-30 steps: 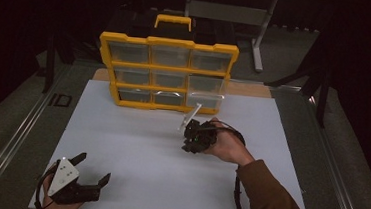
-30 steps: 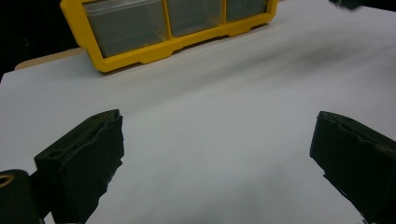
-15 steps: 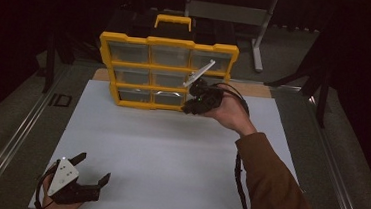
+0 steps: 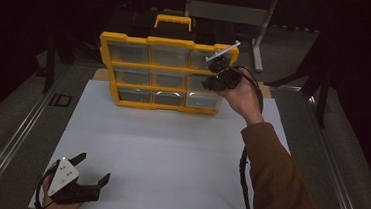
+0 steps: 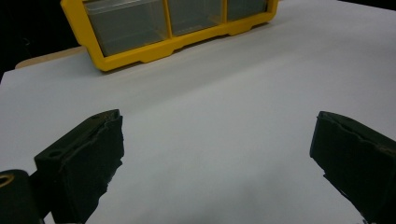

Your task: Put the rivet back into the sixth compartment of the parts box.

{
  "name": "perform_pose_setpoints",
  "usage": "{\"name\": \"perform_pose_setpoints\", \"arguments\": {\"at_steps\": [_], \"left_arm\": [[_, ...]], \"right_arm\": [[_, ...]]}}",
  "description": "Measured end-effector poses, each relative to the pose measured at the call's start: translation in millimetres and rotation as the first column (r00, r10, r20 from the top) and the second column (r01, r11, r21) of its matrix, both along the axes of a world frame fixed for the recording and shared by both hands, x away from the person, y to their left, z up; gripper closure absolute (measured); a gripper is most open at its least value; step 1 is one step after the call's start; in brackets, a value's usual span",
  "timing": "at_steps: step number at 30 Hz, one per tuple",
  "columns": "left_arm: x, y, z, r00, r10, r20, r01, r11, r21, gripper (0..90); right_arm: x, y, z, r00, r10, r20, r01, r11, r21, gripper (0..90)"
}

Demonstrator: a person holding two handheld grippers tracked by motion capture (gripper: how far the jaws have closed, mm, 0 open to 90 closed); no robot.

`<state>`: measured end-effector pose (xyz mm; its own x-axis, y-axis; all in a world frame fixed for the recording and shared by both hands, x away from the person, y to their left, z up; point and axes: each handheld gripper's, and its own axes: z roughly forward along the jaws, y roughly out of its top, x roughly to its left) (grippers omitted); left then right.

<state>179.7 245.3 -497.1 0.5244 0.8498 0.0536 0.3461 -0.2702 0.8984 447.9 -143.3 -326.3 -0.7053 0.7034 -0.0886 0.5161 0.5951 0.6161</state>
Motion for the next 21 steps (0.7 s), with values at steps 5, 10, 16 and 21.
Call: {"name": "perform_pose_setpoints", "arguments": {"at_steps": [5, 10, 16, 21], "left_arm": [[0.3, -0.2, -0.1, 1.0, -0.003, 0.0, 0.003, 1.0, 0.003, 3.1], [0.5, -0.3, -0.1, 1.0, -0.005, 0.002, 0.005, 1.0, 0.005, 3.1], [-0.6, 0.7, 0.3, 1.0, -0.001, 0.003, 0.001, 1.0, -0.002, 3.1], [-0.2, -0.7, 0.1, 1.0, -0.004, -0.001, 0.004, 1.0, 0.005, 3.1]], "right_arm": [[3.7, 0.9, -4.7, 0.9992, -0.038, 0.013, 0.038, 0.999, 0.023, 28.5], [-6.4, 15.6, -5.2, 0.996, 0.079, 0.04, -0.084, 0.989, 0.124, 17.6], [-41.1, 41.3, -14.1, 0.9391, 0.334, 0.081, -0.341, 0.933, 0.114, 19.6], [-81.2, 47.2, -46.3, 0.9054, 0.42, 0.061, -0.424, 0.903, 0.067, 19.0]]}}
